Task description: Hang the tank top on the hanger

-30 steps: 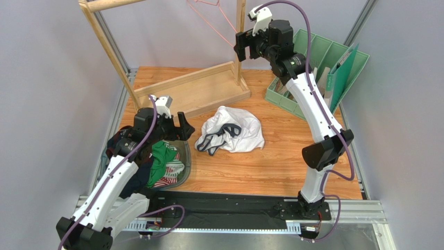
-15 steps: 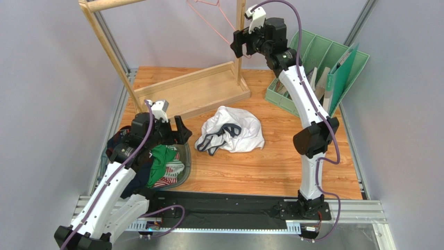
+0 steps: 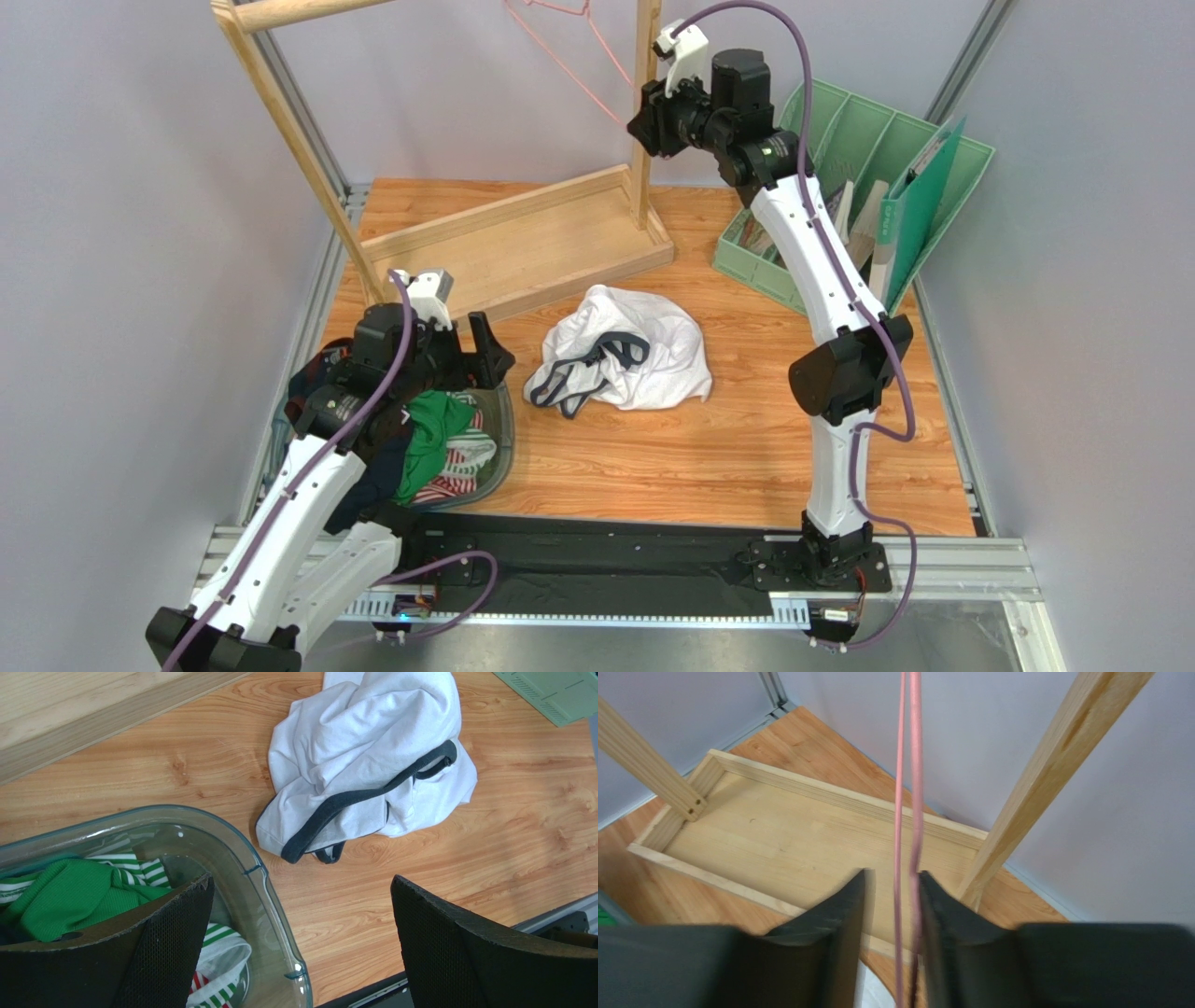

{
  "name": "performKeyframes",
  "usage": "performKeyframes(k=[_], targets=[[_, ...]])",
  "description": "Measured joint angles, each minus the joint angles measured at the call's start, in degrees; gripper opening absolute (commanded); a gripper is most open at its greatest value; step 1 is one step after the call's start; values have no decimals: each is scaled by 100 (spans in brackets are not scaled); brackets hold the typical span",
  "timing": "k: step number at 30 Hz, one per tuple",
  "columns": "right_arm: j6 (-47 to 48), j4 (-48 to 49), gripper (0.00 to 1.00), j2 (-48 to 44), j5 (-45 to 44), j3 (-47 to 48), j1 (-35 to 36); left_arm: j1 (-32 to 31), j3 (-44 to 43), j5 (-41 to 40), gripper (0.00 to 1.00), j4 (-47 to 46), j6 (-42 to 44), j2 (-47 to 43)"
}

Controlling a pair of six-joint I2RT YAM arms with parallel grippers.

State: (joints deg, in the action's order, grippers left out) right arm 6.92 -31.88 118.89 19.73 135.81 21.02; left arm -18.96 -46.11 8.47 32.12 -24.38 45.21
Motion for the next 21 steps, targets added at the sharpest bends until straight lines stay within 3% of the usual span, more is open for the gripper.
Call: performKeyframes(k=[4, 10, 21], targets=[[-66, -76, 25, 0, 90, 0, 2, 0, 0, -4, 98, 2, 0, 0], [-92, -74, 0, 0, 74, 0, 28, 0, 4, -35, 98, 22, -2, -4], [-37, 72, 0, -70, -391, 0, 352, 0, 120, -155, 98, 35, -2, -122]])
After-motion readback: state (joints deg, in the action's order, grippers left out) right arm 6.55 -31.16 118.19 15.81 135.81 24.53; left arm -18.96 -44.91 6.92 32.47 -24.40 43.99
